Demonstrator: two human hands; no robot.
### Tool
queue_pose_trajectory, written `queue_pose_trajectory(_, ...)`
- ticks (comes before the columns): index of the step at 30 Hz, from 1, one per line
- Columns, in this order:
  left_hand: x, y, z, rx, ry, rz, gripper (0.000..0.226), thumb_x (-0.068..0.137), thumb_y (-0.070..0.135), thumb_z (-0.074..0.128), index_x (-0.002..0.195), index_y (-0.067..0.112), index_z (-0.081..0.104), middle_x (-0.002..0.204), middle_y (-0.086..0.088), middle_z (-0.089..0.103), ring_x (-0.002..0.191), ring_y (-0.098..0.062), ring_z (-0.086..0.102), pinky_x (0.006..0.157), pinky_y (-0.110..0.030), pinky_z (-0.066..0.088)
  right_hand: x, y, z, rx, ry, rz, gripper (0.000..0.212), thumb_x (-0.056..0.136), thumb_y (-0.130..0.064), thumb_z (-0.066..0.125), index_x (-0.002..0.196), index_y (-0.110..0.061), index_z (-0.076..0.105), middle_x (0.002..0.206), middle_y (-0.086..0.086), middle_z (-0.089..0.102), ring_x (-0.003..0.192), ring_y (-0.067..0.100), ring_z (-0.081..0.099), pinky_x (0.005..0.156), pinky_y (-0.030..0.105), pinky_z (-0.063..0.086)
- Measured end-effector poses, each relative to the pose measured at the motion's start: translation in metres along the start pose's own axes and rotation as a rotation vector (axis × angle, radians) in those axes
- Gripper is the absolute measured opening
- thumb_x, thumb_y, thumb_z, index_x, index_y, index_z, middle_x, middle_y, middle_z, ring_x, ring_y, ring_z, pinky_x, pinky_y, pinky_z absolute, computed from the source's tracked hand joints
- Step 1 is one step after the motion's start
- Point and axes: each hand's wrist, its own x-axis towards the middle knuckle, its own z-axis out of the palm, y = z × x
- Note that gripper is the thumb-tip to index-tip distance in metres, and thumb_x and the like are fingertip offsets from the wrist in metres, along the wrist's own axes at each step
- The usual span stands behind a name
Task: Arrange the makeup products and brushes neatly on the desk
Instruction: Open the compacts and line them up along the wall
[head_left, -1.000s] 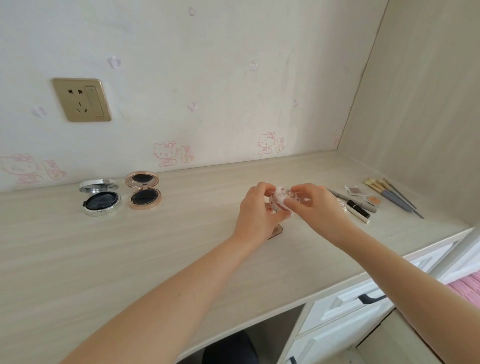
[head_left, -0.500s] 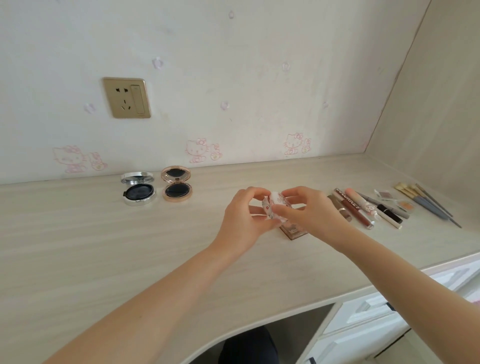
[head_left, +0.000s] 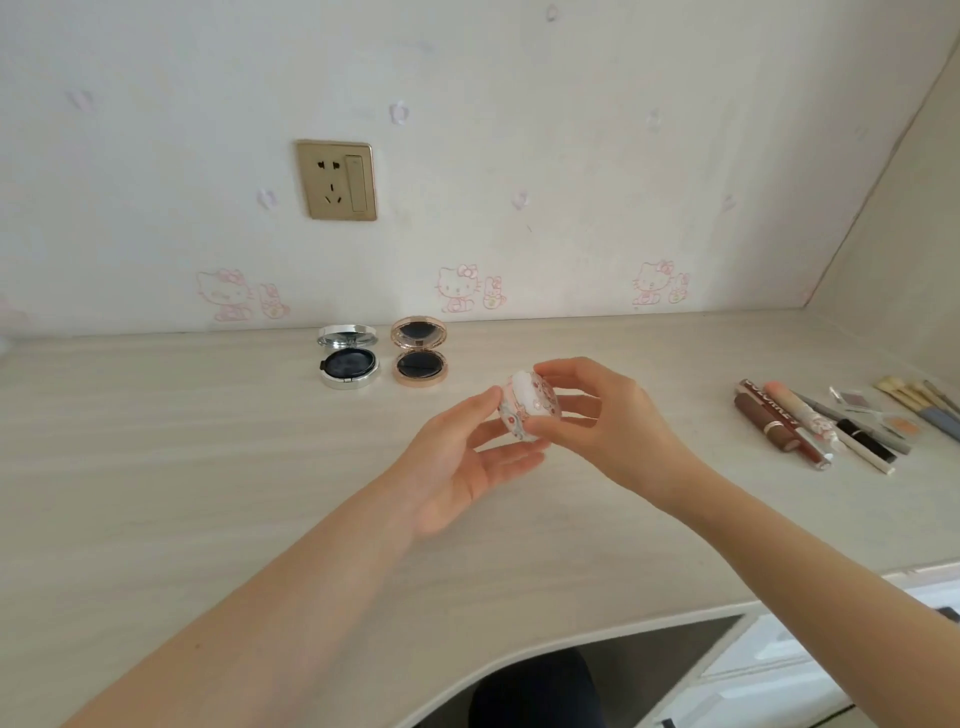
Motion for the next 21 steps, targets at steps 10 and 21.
queue_pose_trajectory(10, -0.018, 0.008, -0.028, 0.013, -0.047, 0.117, 0.038, 0.089, 0.015, 0.061, 0.125, 0.006, 0.060, 0.124, -0.018, 0.063, 0.101, -0.029, 0.066, 0.082, -0.034, 0.056, 0.001, -0.008, 0.037, -0.411, -0.062, -0.181, 0.058, 0.075, -0.048, 0.072, 0.123, -0.033, 0.045, 0.121, -0.016, 0.052, 0.105, 0.004, 0.054, 0.089, 0.023, 0.047)
queue_pose_trajectory(21, -0.032, 0.015, -0.044, 0.073, -0.057, 0.104, 0.039, 0.089, 0.012, 0.058, 0.128, 0.005, 0.058, 0.123, -0.021, 0.062, 0.101, -0.034, 0.064, 0.091, -0.040, 0.054, 0.003, -0.010, 0.054, -0.384, -0.052, -0.187, 0.045, 0.072, -0.050, 0.073, 0.105, -0.037, 0.046, 0.107, -0.020, 0.055, 0.095, -0.005, 0.054, 0.078, 0.014, 0.048)
